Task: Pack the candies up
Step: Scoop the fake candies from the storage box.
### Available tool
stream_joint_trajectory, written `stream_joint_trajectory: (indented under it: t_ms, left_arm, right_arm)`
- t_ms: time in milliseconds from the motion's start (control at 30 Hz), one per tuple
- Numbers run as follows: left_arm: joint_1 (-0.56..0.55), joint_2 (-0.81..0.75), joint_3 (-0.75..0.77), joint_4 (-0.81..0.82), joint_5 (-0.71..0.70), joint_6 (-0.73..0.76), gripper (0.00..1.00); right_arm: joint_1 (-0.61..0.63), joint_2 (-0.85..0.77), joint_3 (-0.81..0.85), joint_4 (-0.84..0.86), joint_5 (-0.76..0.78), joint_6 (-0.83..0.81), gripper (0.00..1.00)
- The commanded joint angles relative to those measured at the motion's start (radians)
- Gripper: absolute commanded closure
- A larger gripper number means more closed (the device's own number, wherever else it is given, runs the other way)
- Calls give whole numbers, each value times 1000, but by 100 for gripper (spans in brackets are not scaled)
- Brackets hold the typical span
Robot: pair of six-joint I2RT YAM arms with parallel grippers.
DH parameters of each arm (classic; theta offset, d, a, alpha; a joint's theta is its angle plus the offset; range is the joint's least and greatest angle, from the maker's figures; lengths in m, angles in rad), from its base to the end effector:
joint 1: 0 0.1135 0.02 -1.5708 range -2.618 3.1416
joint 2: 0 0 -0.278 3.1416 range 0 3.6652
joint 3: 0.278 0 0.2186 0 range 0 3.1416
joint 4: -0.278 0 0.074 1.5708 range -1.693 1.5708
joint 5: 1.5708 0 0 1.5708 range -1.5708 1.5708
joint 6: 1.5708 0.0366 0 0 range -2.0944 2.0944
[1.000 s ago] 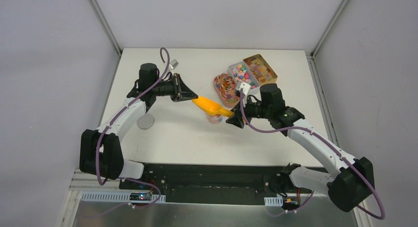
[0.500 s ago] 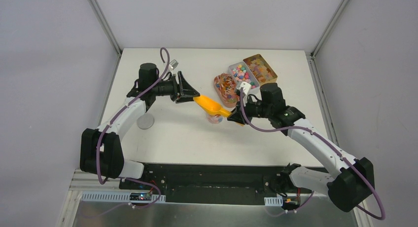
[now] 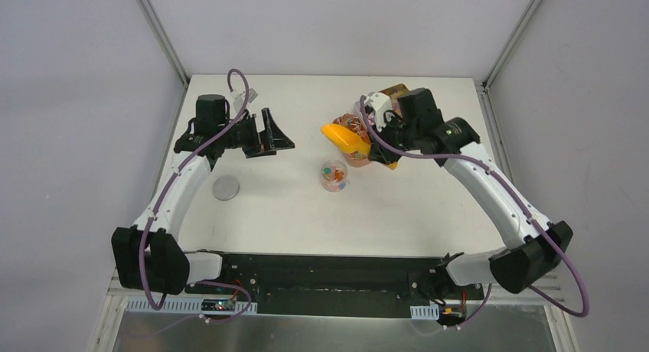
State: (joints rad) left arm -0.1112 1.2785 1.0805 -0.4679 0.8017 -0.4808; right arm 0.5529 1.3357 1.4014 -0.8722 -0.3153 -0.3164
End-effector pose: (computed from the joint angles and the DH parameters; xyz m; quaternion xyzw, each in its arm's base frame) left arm 0.2316 -0.0523 0.3357 0.0155 0.8453 -0.4531 0.2826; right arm 0.1952 0.1338 0.3790 -0.4390 0.8065 0.1881 0.3485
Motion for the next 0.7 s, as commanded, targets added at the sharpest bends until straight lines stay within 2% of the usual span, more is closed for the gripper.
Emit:
stream_joint_trajectory:
  t_ms: [0, 133, 233, 367, 533, 667]
  left_arm:
    - [-1, -104, -26, -103, -139, 152, 1]
    - [-1, -140, -41, -115, -183, 170, 1]
    - [0, -128, -33, -113, -206, 144, 1]
    - [5, -71, 6, -107, -147, 119, 1]
    - [5, 0, 30, -34, -111, 53, 12]
    - [5, 77, 12, 139, -157, -99, 23]
  right_arm:
    - [-31, 127, 229, -297, 220, -51, 100]
    - [-66, 323, 416, -470, 376, -58, 100]
    - [-84, 446, 545, -556, 432, -56, 100]
    - [-94, 611, 748, -654, 492, -66, 100]
    - [-108, 768, 942, -744, 550, -76, 100]
    - [-121, 827, 1005, -752, 595, -76, 100]
